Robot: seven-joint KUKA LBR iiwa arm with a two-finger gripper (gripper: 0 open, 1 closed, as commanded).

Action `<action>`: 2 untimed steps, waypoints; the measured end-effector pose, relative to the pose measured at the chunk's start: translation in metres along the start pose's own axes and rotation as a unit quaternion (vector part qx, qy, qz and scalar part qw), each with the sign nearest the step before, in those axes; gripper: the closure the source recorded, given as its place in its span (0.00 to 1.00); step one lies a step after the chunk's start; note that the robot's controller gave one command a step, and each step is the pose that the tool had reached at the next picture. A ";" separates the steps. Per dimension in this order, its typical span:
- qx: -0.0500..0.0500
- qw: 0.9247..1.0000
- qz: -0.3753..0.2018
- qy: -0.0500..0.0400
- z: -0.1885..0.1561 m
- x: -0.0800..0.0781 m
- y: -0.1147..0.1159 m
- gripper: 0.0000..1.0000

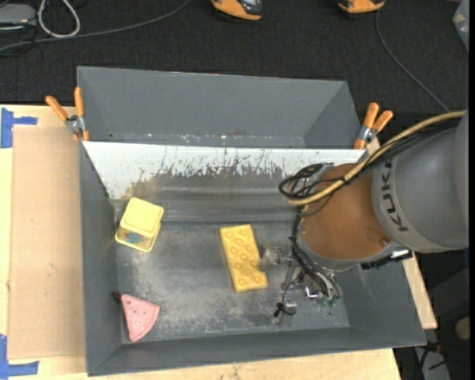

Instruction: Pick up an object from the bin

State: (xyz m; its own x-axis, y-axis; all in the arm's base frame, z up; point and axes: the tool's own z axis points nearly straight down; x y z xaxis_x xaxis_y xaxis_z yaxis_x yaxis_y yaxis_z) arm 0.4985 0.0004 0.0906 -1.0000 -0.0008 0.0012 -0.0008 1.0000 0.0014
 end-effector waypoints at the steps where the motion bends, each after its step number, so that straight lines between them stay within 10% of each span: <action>1: 0.001 0.998 0.056 0.005 0.020 0.022 0.032 1.00; 2: 0.001 0.998 0.055 0.004 0.020 0.022 0.032 1.00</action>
Offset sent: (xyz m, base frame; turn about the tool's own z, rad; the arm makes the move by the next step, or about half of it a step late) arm 0.0000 0.0000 0.0000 0.0000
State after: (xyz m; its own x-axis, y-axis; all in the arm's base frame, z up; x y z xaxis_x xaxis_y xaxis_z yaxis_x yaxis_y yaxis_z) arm 0.4763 0.0328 0.0710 -0.9939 0.1096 0.0102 0.1096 0.9940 -0.0003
